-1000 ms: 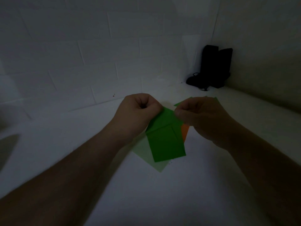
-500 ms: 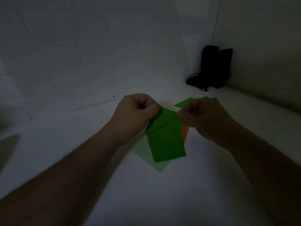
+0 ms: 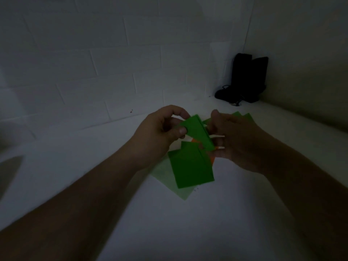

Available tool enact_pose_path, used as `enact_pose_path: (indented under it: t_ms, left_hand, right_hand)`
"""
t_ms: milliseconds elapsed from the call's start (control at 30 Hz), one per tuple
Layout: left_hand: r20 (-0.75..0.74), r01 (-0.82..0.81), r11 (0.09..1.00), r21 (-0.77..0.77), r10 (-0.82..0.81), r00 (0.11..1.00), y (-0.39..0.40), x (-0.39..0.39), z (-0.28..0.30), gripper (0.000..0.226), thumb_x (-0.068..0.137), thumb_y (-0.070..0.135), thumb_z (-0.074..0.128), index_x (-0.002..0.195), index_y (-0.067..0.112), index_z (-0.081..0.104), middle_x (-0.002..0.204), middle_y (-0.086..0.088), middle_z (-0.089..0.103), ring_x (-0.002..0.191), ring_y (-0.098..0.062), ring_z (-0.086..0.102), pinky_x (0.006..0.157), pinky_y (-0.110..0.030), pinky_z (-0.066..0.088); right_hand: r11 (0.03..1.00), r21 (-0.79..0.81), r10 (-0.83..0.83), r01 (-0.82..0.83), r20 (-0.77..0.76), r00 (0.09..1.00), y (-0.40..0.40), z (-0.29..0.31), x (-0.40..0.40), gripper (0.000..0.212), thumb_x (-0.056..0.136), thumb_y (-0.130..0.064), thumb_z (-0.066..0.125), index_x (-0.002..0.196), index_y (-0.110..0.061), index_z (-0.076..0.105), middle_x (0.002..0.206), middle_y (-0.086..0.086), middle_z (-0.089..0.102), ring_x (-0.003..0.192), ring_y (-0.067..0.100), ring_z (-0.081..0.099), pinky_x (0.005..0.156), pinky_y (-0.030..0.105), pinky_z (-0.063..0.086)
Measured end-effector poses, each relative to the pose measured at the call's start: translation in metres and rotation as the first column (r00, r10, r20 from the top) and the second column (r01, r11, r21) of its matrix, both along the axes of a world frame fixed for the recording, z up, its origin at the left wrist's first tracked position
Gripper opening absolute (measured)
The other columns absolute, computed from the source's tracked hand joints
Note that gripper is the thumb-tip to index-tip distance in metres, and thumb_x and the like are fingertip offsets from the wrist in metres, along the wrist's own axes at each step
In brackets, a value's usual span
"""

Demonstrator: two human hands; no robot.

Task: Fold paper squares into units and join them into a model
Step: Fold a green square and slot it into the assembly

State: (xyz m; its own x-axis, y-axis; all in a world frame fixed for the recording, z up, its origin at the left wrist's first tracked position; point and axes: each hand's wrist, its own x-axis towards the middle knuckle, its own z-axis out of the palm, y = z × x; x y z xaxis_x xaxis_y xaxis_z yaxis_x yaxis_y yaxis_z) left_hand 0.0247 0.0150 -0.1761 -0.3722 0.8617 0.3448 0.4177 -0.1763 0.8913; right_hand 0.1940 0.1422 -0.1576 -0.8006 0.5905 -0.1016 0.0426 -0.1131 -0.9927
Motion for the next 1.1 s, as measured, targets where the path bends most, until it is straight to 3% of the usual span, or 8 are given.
enact_pose_path:
  t_ms: [133, 233, 333, 467, 633, 833, 967, 1100]
  left_hand:
    - [-0.001, 0.073, 0.997, 0.021, -0.073, 0.997, 0.0, 0.003, 0.0, 0.032, 0.094, -0.01, 0.061, 0.108, 0.017, 0.067, 0.084, -0.003, 0.073, 0.08, -0.013, 0.066, 0.078, -0.028, 0.055]
    - [0.036, 0.094, 0.995, 0.03, -0.095, 0.995, 0.0, 0.004, -0.001, 0.035, 0.096, -0.01, 0.058, 0.112, 0.019, 0.069, 0.083, -0.003, 0.069, 0.078, -0.012, 0.065, 0.077, -0.026, 0.054]
    - [0.106, 0.077, 0.997, 0.011, -0.078, 0.991, 0.0, 0.005, 0.0, 0.035, 0.101, -0.006, 0.053, 0.114, 0.021, 0.072, 0.082, -0.006, 0.063, 0.076, -0.013, 0.06, 0.077, -0.025, 0.054]
    - [0.229, 0.099, 0.993, -0.062, -0.082, 0.97, 0.001, 0.01, 0.002, 0.036, 0.104, -0.003, 0.048, 0.115, 0.019, 0.074, 0.096, -0.006, 0.074, 0.081, -0.016, 0.066, 0.075, -0.022, 0.054]
    - [0.269, 0.134, 0.987, -0.089, -0.106, 0.957, 0.0, 0.01, 0.003, 0.038, 0.104, -0.004, 0.046, 0.118, 0.017, 0.074, 0.113, -0.01, 0.076, 0.095, -0.02, 0.07, 0.08, -0.023, 0.055]
    - [0.38, 0.226, 0.969, -0.101, -0.173, 0.909, -0.003, 0.011, 0.006, 0.039, 0.087, 0.024, 0.071, 0.126, 0.021, 0.071, 0.12, -0.016, 0.073, 0.111, -0.038, 0.07, 0.102, -0.049, 0.054]
    - [0.361, 0.229, 0.969, -0.089, -0.183, 0.914, -0.005, 0.015, 0.007, 0.044, 0.078, 0.03, 0.082, 0.12, 0.024, 0.069, 0.113, -0.017, 0.075, 0.105, -0.04, 0.072, 0.097, -0.053, 0.056]
    - [0.352, 0.153, 0.988, -0.035, -0.131, 0.927, -0.003, 0.017, 0.003, 0.043, 0.07, 0.022, 0.091, 0.101, 0.023, 0.062, 0.103, -0.006, 0.075, 0.097, -0.039, 0.071, 0.091, -0.062, 0.057]
  right_hand:
    - [0.995, -0.018, 0.1, -0.099, 0.018, 0.995, -0.002, -0.002, 0.002, 0.031, 0.077, -0.038, 0.067, 0.095, -0.013, 0.064, 0.117, 0.023, 0.069, 0.109, 0.04, 0.068, 0.099, 0.057, 0.052]
    - [0.99, -0.043, 0.128, -0.132, -0.076, 0.989, -0.002, 0.0, 0.003, 0.016, 0.077, -0.027, 0.068, 0.086, -0.016, 0.06, 0.093, 0.016, 0.071, 0.087, 0.03, 0.071, 0.082, 0.047, 0.059]
    - [0.997, -0.004, 0.078, -0.079, -0.101, 0.992, 0.0, 0.002, 0.005, 0.029, 0.072, -0.016, 0.071, 0.099, -0.018, 0.059, 0.085, 0.007, 0.075, 0.08, 0.025, 0.075, 0.068, 0.04, 0.061]
    - [0.985, 0.075, 0.164, -0.156, -0.131, 0.978, -0.003, 0.005, 0.008, 0.056, 0.076, -0.014, 0.069, 0.129, -0.028, 0.057, 0.097, 0.012, 0.077, 0.094, 0.032, 0.075, 0.079, 0.047, 0.062]
    - [0.981, 0.144, 0.152, -0.13, -0.151, 0.977, -0.004, -0.001, 0.005, 0.042, 0.078, -0.006, 0.069, 0.116, -0.021, 0.071, 0.083, 0.019, 0.065, 0.089, 0.035, 0.07, 0.086, 0.06, 0.058]
    - [0.979, 0.197, 0.082, -0.05, -0.16, 0.984, -0.001, -0.002, 0.004, 0.047, 0.074, -0.006, 0.071, 0.119, -0.018, 0.068, 0.076, 0.014, 0.059, 0.08, 0.032, 0.066, 0.088, 0.063, 0.056]
    - [0.978, 0.205, 0.075, -0.042, -0.155, 0.985, 0.0, -0.004, 0.002, 0.039, 0.083, 0.003, 0.067, 0.116, -0.018, 0.069, 0.088, 0.018, 0.06, 0.081, 0.03, 0.069, 0.087, 0.063, 0.056]
    - [0.973, 0.229, 0.024, 0.016, -0.174, 0.985, 0.001, -0.004, 0.001, 0.037, 0.083, 0.001, 0.067, 0.116, -0.016, 0.068, 0.076, 0.015, 0.058, 0.075, 0.028, 0.066, 0.089, 0.065, 0.055]
